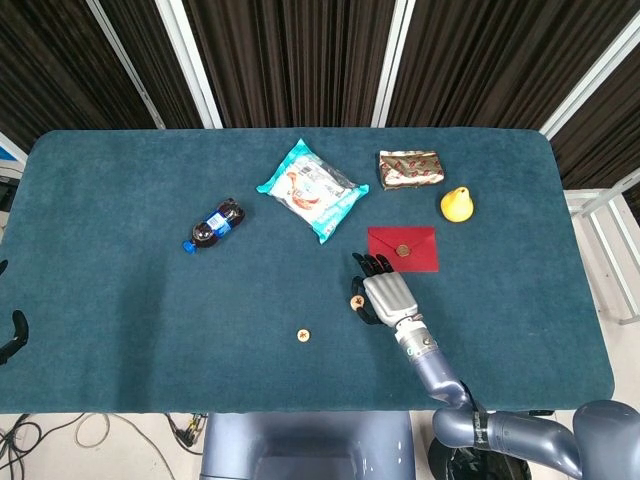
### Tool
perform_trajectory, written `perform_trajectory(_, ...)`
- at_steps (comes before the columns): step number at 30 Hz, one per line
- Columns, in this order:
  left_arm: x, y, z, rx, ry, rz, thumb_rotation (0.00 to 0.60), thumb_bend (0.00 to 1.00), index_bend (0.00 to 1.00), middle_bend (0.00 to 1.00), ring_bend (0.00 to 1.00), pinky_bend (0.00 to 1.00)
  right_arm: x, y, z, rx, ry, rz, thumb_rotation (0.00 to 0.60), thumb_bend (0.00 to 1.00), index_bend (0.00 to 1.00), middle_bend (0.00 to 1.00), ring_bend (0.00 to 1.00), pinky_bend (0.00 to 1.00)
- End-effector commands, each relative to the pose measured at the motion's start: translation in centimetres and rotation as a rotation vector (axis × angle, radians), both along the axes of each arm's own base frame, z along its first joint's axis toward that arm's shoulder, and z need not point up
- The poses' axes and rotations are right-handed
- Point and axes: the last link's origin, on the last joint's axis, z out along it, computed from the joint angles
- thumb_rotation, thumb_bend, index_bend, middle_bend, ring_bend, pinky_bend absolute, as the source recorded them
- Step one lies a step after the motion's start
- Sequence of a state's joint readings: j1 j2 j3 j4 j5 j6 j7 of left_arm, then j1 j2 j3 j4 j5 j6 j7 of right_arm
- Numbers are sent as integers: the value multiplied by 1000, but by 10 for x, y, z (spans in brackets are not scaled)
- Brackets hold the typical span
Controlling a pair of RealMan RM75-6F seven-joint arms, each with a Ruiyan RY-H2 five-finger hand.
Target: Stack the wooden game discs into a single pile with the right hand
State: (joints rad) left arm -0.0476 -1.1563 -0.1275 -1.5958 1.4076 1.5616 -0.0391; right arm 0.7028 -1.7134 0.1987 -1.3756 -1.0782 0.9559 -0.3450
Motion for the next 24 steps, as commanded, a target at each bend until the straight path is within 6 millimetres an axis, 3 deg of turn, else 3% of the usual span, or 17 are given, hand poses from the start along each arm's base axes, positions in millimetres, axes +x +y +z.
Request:
perform_trajectory(1, 0, 0, 0, 0, 0, 1, 600, 582, 85, 0, 0, 0, 1, 0, 0, 2, -2, 1, 600, 439, 534, 0, 0, 0)
perform_trajectory(24, 0, 0, 0, 0, 4, 4, 600, 581, 85, 0, 0, 0, 0, 2, -3, 5, -9, -5, 600, 439, 426, 0, 0, 0)
